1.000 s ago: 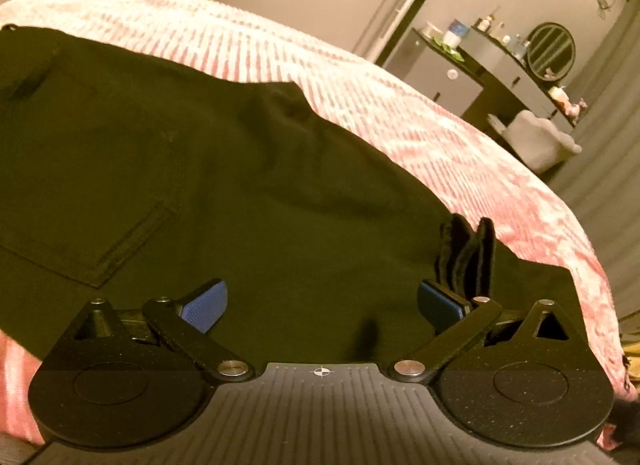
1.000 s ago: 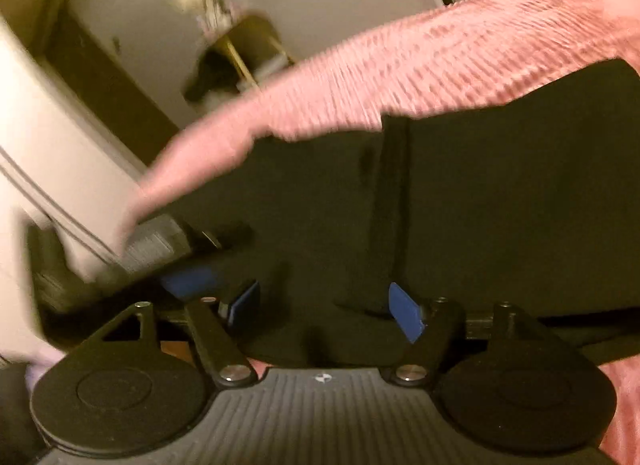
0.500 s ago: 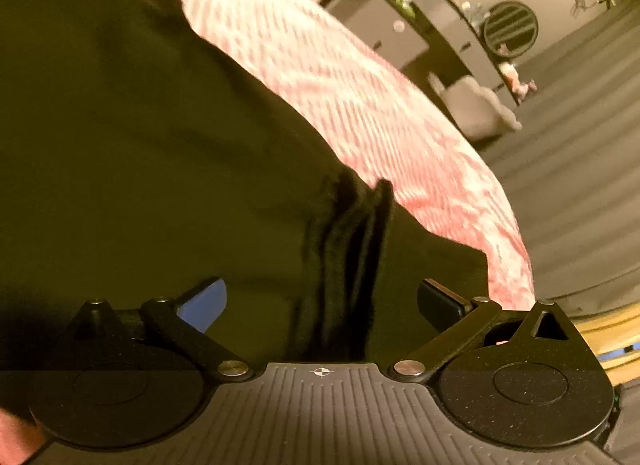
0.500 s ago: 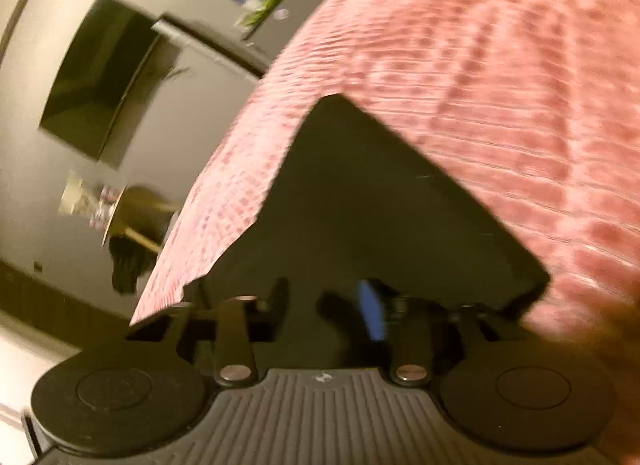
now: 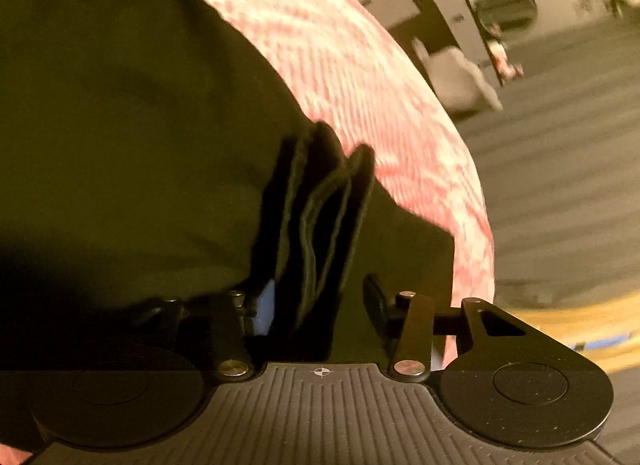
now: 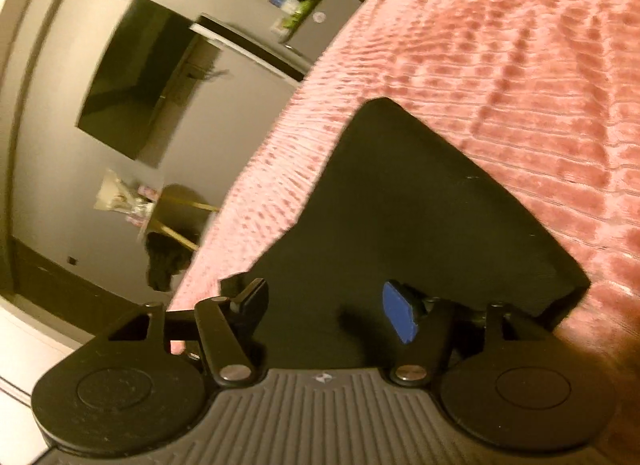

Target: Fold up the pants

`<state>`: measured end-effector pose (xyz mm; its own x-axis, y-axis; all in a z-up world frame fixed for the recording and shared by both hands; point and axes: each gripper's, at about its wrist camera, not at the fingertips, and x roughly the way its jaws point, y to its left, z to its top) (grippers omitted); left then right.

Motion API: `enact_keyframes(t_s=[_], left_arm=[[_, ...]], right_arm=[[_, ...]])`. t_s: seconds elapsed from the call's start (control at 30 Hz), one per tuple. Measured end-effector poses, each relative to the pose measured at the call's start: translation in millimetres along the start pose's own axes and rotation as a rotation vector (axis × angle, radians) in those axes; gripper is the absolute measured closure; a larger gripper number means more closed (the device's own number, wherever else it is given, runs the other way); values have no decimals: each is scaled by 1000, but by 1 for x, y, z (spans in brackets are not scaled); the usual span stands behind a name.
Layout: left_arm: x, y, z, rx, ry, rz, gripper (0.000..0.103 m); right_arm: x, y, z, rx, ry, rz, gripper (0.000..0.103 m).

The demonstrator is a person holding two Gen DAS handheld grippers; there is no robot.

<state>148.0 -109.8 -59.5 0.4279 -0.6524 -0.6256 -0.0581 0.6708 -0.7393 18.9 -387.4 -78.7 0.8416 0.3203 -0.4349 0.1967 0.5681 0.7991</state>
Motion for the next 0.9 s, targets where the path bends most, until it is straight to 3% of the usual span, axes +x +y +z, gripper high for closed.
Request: enact_keyframes(t_s=[0.1, 0.2, 0.23, 0.27, 0.3, 0.33, 0.47, 0.6, 0.67, 0.73, 0.8, 0.9], left_arm=[[5, -10, -3, 87, 9, 36, 53], [13, -17, 1, 72, 3, 30, 31], [16, -20, 1, 65, -6, 24, 32], [18, -25, 0, 74, -17, 41, 39], [19, -27, 0, 88, -21, 60, 76], [22, -28, -1, 94, -10, 86, 87], [2, -30, -5, 101, -45, 33, 88], [-49, -38, -5, 178, -151, 11, 88], [-73, -32, -5, 237, -206, 80, 84], [-86, -19, -9, 261, -253, 190, 55], [-94, 0, -12, 225, -270, 274, 43], [-100, 28, -20, 115, -244, 255, 36]], right_arm=[[2, 7, -2, -38, 26, 5, 60], [13, 11, -4, -62, 71, -44, 64], [15, 11, -4, -60, 80, -59, 64], [16, 11, -4, -57, 84, -71, 65], [15, 11, -5, -57, 81, -73, 65], [11, 13, -6, -65, 73, -83, 65], [-4, 23, -10, -109, 39, -96, 65], [-30, 29, -13, -117, -10, -98, 64], [-40, 30, -14, -123, -28, -101, 63], [-40, 30, -16, -111, -28, -127, 61], [-37, 27, -18, -69, -6, -143, 60], [-38, 26, -22, -13, 1, -156, 54]])
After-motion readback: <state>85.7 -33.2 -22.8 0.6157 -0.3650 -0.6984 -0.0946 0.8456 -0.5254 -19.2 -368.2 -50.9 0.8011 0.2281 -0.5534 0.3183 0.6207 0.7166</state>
